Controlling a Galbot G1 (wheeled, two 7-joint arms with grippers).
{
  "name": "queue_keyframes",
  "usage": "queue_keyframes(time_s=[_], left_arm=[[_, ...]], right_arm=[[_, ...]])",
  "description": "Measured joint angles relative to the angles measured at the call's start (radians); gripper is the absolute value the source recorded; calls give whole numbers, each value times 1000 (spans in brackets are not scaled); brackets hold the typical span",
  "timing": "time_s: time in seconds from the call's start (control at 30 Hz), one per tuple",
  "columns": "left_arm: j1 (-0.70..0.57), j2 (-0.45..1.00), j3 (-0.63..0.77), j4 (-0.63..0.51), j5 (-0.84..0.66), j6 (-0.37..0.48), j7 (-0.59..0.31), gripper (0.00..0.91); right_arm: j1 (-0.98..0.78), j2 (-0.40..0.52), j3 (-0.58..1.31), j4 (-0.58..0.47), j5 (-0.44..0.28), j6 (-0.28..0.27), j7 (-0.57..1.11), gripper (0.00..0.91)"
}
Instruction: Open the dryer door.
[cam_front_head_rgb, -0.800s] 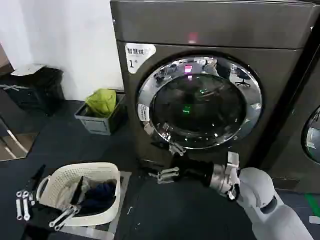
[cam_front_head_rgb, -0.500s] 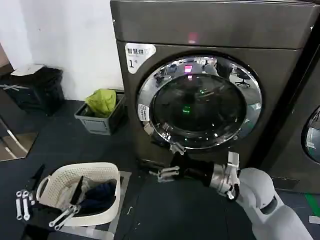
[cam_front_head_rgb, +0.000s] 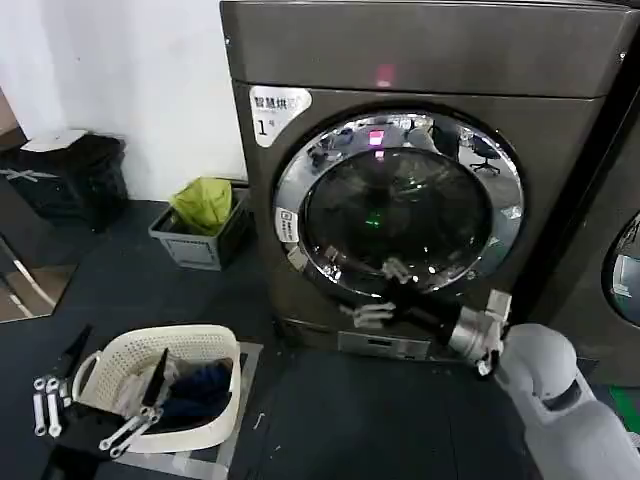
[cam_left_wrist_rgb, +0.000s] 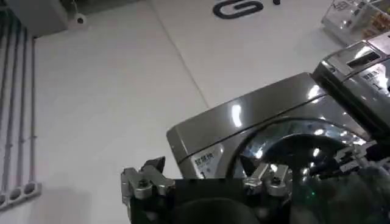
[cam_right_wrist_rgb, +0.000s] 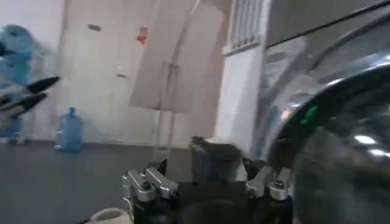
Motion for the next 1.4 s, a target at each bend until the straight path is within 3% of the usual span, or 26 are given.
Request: queue_keyframes(time_s=[0.3,1.4], left_arm=[[-1,0,-5,-2,-6,0,0,907],[-1,-2,-3,-7,-5,-1,2,907]], right_arm=[[62,23,-82,-76,-19,4,70,907],[273,112,-256,-262,-59,10,72,907]])
